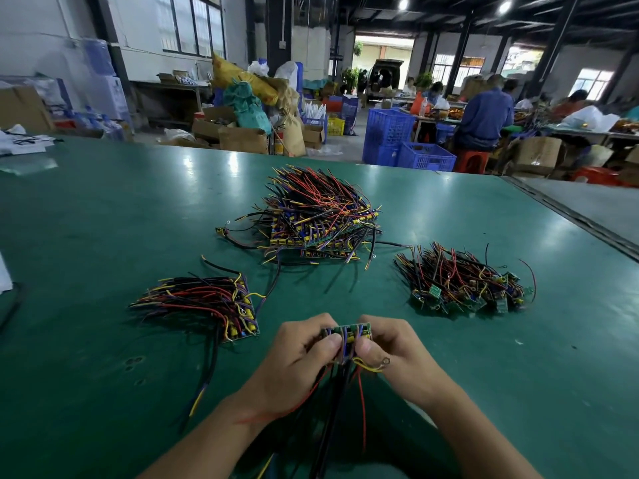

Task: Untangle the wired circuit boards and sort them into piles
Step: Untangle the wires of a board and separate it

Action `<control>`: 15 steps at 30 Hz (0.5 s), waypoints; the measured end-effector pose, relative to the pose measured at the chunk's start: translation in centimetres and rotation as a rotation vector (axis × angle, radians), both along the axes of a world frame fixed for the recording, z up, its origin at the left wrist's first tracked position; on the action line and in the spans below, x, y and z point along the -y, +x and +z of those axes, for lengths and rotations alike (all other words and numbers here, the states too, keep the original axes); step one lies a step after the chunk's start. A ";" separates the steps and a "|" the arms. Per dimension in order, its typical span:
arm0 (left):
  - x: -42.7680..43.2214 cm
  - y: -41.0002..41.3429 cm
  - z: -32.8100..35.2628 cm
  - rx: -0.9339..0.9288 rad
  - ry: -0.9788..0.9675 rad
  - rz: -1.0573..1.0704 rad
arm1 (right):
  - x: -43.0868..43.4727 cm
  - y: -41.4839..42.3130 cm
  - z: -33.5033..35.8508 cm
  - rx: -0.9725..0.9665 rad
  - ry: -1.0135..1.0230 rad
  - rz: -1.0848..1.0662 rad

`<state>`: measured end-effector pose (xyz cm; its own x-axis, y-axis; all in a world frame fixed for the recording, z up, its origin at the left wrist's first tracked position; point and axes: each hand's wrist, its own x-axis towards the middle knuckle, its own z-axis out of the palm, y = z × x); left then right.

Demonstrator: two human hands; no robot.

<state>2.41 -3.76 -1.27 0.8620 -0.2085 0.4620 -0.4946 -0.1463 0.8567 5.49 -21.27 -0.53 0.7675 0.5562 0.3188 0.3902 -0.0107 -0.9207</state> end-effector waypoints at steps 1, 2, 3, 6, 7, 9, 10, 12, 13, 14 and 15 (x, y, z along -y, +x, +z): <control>0.0 0.0 0.0 0.003 0.002 0.006 | 0.0 0.0 0.1 0.008 -0.009 0.001; 0.0 0.0 0.0 0.000 0.003 0.009 | 0.0 0.0 0.2 0.019 -0.018 -0.003; -0.1 0.0 0.0 -0.008 0.002 0.008 | -0.1 -0.1 0.3 0.031 -0.026 -0.013; 0.1 0.0 0.1 -0.077 -0.025 -0.037 | -0.5 -0.4 0.1 0.027 -0.069 -0.060; 0.2 0.0 0.2 -0.114 -0.046 -0.058 | -0.7 -0.6 0.1 -0.019 -0.070 -0.068; 0.4 0.1 0.5 -0.191 -0.098 -0.109 | -1.1 -0.6 -0.2 -0.128 -0.032 -0.068; 0.4 0.2 0.6 -0.223 -0.120 -0.133 | -1.2 -0.6 -0.4 -0.181 -0.008 -0.059; 0.5 0.2 0.7 -0.290 -0.161 -0.150 | -1.6 -0.7 -0.4 -0.281 0.038 -0.026; 0.6 0.3 0.7 -0.333 -0.183 -0.148 | -1.8 -0.8 -0.4 -0.343 0.081 -0.016; 0.7 0.4 0.7 -0.377 -0.203 -0.148 | -1.9 -0.7 -0.5 -0.397 0.130 -0.017; 0.7 0.5 0.6 -0.414 -0.219 -0.152 | -2.1 -0.7 -0.8 -0.443 0.171 -0.029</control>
